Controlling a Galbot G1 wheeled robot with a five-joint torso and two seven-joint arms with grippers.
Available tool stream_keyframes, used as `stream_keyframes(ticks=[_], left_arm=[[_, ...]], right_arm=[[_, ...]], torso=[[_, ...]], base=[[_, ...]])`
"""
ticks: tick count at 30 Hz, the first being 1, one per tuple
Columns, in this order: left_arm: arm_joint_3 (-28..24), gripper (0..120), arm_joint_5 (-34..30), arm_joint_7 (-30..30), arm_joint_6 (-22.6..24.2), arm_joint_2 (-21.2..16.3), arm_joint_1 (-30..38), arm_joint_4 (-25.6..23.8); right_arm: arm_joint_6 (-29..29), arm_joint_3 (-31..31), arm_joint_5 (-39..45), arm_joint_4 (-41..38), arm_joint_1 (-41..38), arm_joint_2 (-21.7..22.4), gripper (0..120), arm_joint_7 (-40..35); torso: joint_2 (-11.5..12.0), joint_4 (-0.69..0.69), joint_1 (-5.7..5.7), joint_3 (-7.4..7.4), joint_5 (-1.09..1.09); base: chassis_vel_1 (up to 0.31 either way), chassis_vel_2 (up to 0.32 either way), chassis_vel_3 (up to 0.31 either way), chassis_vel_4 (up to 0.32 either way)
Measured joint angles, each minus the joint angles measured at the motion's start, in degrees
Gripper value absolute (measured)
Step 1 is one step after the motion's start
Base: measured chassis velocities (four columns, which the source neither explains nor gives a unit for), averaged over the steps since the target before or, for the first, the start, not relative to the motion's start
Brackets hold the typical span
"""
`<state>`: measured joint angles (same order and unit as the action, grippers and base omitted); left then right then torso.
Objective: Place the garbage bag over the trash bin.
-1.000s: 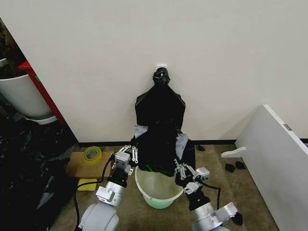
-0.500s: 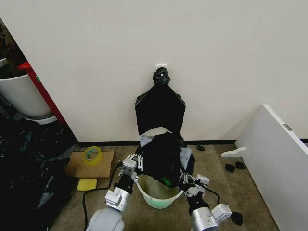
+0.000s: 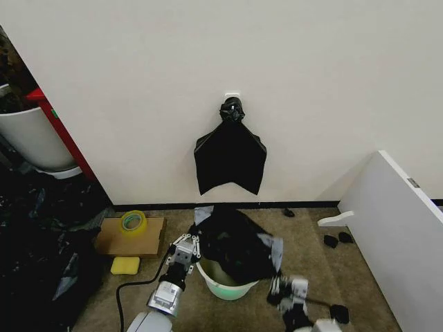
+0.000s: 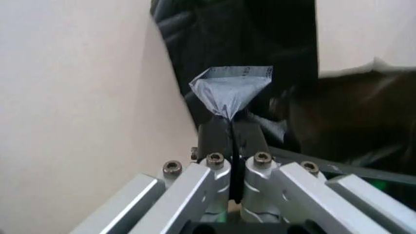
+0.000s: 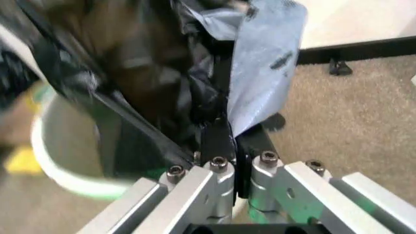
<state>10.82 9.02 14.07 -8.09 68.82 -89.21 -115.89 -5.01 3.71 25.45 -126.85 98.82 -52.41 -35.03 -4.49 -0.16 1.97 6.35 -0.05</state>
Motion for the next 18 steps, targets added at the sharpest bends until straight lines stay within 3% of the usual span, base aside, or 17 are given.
stream_keyframes(ticks=[7, 18], left_arm=[[-0.65, 0, 5.76, 6.49, 7.43, -3.18, -5.99, -1.25], [-0.99, 0, 10.46, 7.46, 8.48, -4.74, -8.60, 1.12]], right_arm=[[4.55, 1.07, -5.22, 5.46, -4.04, -0.03, 0, 2.61], [2.44, -0.65, -20.23, 10.71, -3.15, 1.99, 0, 8.36]], torso=[[0.00, 0.03, 0.00, 0.00, 0.01], [0.00, 0.02, 0.00, 0.00, 0.02]], base=[[0.000, 0.000, 0.000, 0.000], [0.000, 0.000, 0.000, 0.000]])
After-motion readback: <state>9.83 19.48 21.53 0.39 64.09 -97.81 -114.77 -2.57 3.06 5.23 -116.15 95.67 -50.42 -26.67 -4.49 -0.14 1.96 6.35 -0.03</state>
